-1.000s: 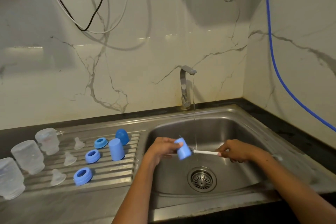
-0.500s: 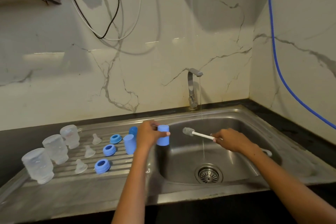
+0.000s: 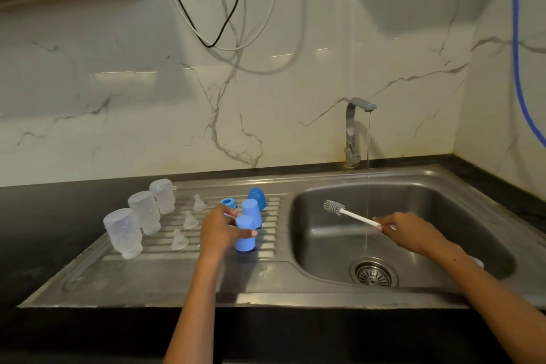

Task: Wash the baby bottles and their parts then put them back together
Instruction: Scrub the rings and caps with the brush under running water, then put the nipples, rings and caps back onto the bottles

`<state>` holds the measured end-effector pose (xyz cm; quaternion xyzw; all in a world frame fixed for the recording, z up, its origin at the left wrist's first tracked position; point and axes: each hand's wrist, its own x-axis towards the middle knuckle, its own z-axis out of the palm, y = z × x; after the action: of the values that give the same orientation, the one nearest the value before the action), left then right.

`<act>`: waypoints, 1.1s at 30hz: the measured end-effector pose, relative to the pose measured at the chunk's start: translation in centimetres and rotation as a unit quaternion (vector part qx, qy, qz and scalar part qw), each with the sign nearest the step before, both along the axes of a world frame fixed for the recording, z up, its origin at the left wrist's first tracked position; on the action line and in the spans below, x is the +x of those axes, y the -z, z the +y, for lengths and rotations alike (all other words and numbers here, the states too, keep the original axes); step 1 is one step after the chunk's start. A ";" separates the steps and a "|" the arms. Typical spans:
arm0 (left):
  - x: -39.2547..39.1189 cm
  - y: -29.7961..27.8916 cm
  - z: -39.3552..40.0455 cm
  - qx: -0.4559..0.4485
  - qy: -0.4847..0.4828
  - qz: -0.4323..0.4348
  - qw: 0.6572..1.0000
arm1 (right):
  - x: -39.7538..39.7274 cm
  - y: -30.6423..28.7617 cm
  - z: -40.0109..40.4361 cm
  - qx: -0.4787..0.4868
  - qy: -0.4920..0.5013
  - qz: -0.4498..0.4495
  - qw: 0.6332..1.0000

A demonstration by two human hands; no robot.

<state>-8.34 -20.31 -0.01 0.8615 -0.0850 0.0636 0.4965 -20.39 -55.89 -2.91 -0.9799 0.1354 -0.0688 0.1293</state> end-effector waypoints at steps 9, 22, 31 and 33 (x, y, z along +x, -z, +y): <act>-1.1 0.1 0.5 0.035 -0.005 0.020 0.999 | -0.2 -0.3 0.0 0.025 -0.003 0.015 1.000; -0.4 -3.9 -14.4 0.043 0.077 -0.092 0.992 | -2.5 -1.2 -3.0 0.044 0.090 0.037 0.994; 5.5 -3.1 -27.1 -0.051 0.166 0.044 0.984 | -1.2 -0.8 -6.2 0.061 0.193 -0.022 0.979; 6.8 -2.9 -28.5 -0.075 0.177 0.081 0.978 | -0.8 -0.5 -6.5 0.057 0.196 -0.026 0.979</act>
<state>-1.52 -48.84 2.91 0.7952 -0.1904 -0.0893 0.5686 -21.22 -62.39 -2.44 -0.9234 0.3249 -0.1100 0.1724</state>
